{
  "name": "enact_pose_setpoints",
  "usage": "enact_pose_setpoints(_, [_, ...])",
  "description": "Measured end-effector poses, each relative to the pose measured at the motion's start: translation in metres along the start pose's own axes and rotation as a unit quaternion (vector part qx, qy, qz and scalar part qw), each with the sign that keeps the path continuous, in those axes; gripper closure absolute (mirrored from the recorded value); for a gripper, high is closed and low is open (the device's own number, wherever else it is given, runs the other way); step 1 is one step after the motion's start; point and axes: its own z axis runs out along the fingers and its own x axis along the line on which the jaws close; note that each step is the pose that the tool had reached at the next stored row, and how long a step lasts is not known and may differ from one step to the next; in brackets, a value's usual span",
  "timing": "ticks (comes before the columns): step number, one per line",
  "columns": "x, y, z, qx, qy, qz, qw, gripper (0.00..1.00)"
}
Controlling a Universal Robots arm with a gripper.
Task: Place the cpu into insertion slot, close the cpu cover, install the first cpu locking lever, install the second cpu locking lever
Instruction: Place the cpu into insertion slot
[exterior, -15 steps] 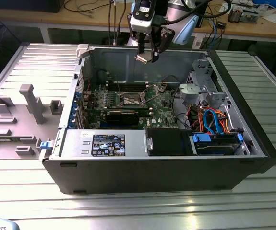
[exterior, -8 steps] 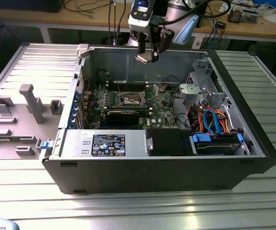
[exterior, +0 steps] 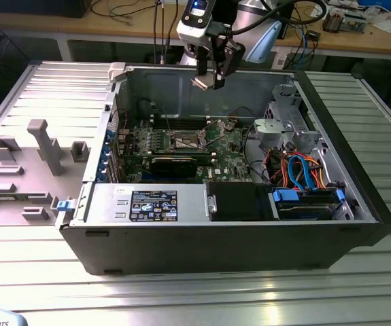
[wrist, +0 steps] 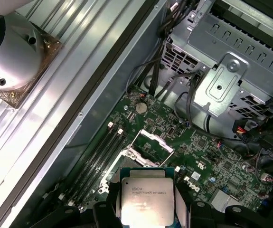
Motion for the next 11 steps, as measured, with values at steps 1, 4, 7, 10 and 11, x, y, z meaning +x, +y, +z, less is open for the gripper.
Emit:
enact_pose_setpoints(1, [0.0, 0.0, 0.0, 0.0, 0.0, 0.0, 1.0, 0.46])
enact_pose_setpoints(4, [0.0, 0.0, 0.0, -0.0001, -0.0004, 0.004, 0.99999, 0.46])
enact_pose_setpoints(7, [0.0, 0.0, 0.0002, -0.0005, -0.0021, 0.025, 0.99969, 0.46])
enact_pose_setpoints(10, [0.0, 0.0, 0.0003, -0.0007, -0.0033, 0.038, 0.99926, 0.46])
enact_pose_setpoints(11, [0.0, 0.0, 0.0003, -0.0007, -0.0036, 0.041, 0.99914, 0.46])
